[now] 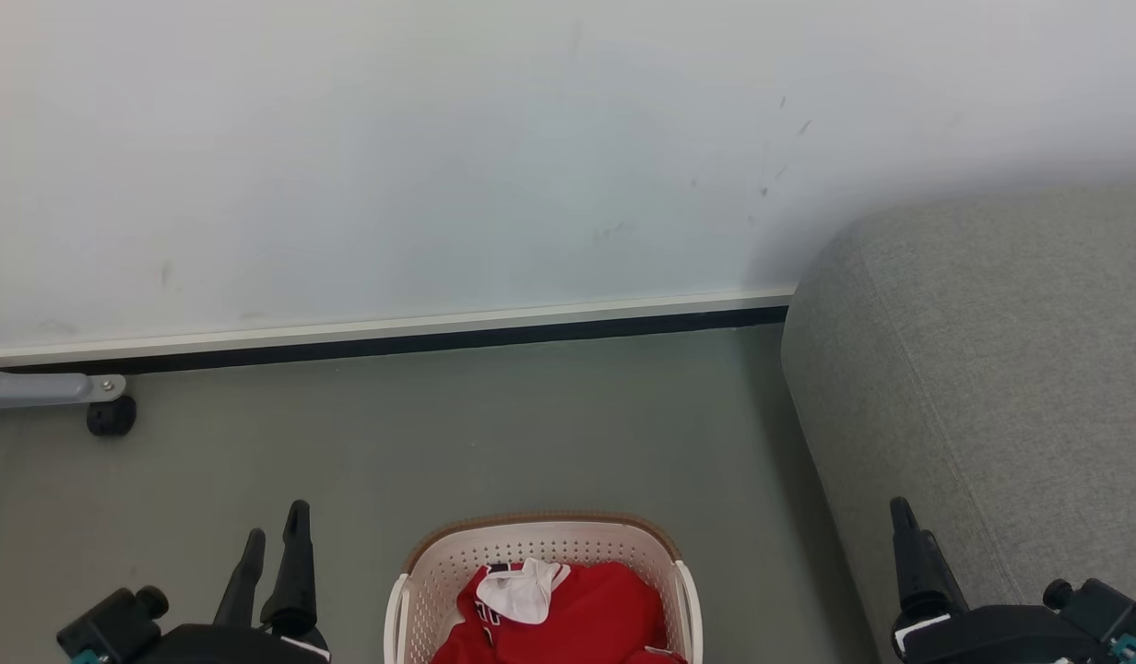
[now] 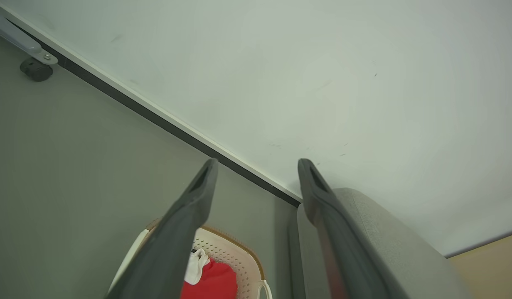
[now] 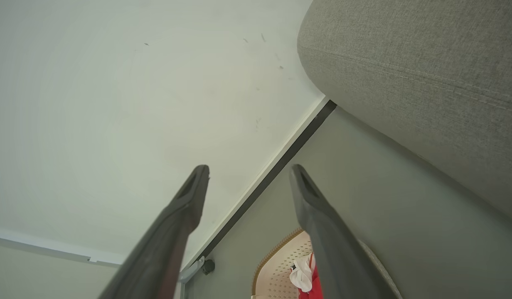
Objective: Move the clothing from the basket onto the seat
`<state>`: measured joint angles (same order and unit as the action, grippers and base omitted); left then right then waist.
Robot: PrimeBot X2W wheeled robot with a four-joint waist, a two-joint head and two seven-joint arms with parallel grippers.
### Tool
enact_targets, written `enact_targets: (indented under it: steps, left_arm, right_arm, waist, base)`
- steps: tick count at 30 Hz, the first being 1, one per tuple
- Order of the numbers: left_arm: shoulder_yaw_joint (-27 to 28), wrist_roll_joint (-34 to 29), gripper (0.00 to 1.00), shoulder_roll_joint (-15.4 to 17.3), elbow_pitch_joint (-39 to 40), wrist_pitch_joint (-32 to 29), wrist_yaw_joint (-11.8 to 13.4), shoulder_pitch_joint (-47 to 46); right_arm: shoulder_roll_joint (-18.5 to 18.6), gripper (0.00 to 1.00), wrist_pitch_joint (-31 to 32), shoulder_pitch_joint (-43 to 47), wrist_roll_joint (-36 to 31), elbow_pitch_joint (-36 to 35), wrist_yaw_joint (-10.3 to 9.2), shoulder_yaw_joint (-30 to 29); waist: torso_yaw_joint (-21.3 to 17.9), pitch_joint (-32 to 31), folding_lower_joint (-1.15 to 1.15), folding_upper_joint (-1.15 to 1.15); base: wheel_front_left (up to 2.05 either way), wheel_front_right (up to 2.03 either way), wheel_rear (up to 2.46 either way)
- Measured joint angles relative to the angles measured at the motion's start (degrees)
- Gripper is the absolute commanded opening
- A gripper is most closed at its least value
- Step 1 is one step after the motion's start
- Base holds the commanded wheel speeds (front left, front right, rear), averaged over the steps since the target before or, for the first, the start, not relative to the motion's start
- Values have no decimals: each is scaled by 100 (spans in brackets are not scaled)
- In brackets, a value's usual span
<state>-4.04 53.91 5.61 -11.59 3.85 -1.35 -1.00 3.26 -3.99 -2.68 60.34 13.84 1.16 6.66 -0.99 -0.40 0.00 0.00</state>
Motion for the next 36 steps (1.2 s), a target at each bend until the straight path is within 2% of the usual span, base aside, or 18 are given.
enact_targets:
  steps: [17,36]
  left_arm:
    - [-187,-1579,100,199,114,364,285,176]
    - [-385,-3029,100,313,154,776,446,304]
  right_arm:
    - [201,100,-348,-8,-1527,-9,-250,599]
    - [337,100,-750,-21,-2973,20,-464,1190]
  waist:
    - [-31,-9,0,0]
    - [-94,-47,0,0]
  base:
    - [0,0,0]
    - [0,0,0]
